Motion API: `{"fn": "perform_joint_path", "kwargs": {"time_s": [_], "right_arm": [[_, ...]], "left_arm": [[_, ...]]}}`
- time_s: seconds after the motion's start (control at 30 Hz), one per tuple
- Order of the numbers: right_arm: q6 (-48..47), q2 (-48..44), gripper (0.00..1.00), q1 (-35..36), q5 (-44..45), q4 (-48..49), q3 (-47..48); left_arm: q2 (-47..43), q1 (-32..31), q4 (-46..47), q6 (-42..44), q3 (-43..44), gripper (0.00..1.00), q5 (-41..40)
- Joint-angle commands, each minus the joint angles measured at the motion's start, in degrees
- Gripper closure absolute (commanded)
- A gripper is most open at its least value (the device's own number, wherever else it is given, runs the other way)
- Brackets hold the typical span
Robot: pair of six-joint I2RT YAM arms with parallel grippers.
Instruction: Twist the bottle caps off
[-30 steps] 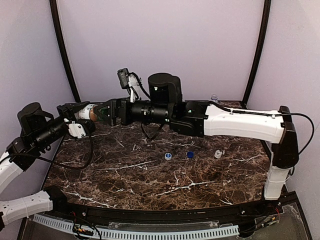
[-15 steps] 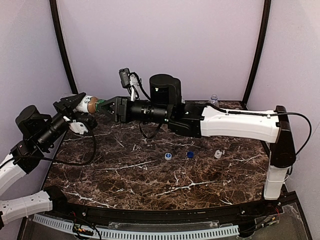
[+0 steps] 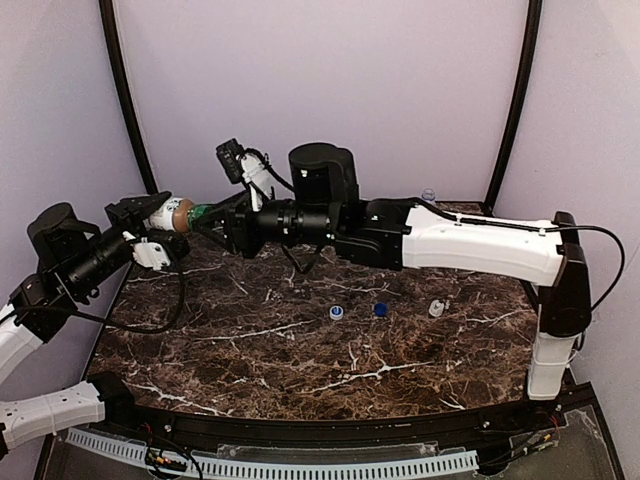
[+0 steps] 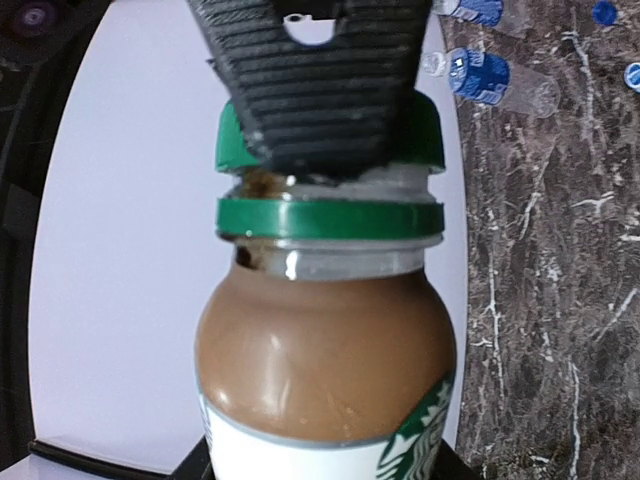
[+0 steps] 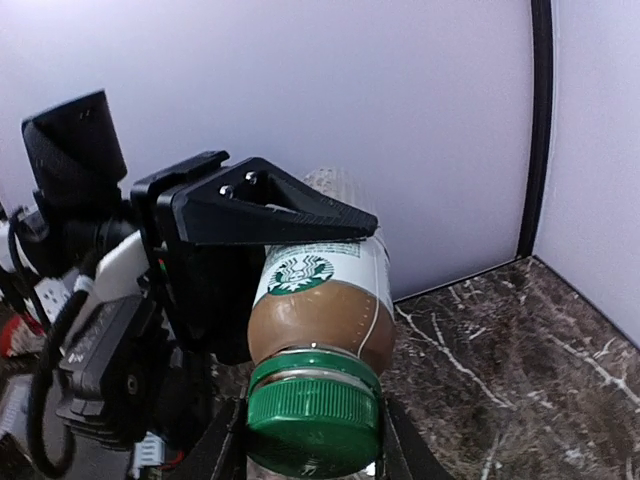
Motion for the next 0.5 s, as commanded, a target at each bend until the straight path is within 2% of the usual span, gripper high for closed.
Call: {"fn": "perform_joint_path", "kwargs": {"time_s": [0.0, 0.03, 0.17, 0.27, 0.33, 0.4, 0.47], "right_arm": [[-39.9, -5.3, 1.00, 6.1, 8.9, -8.4, -3.3], [-46.1, -6.5, 1.00, 7.2, 12.2, -8.1, -4.9], [-68.9, -10.5, 1.00, 11.5, 24.3, -4.6, -11.2], [-89.0, -12.6, 1.00, 14.3, 31.8, 6.8, -19.8], [-98.6, -13.0, 1.00, 15.5, 35.9, 13.9, -23.3], [-100.1, -12.6, 1.00, 15.8, 40.3, 15.9, -23.3], [-87.5, -12.0, 1.00, 14.6, 43.3, 8.0, -18.2]], "left_arm": [[0.0, -0.6, -24.7, -5.5, 5.5, 0.86, 9.8], [0.0, -0.6, -29.9, -5.2, 6.2, 0.86, 11.7], [0.5, -0.6, -40.8, -5.3, 7.5, 0.86, 15.5], [1.1, -0.6, -45.4, -6.1, 7.9, 0.87, 18.5], [1.3, -0.6, -47.1, -7.0, 7.7, 0.87, 19.1], [1.2, -0.6, -45.2, -8.8, 7.0, 0.87, 18.3], [0.8, -0.6, -41.1, -12.6, 6.1, 0.88, 16.8]]}}
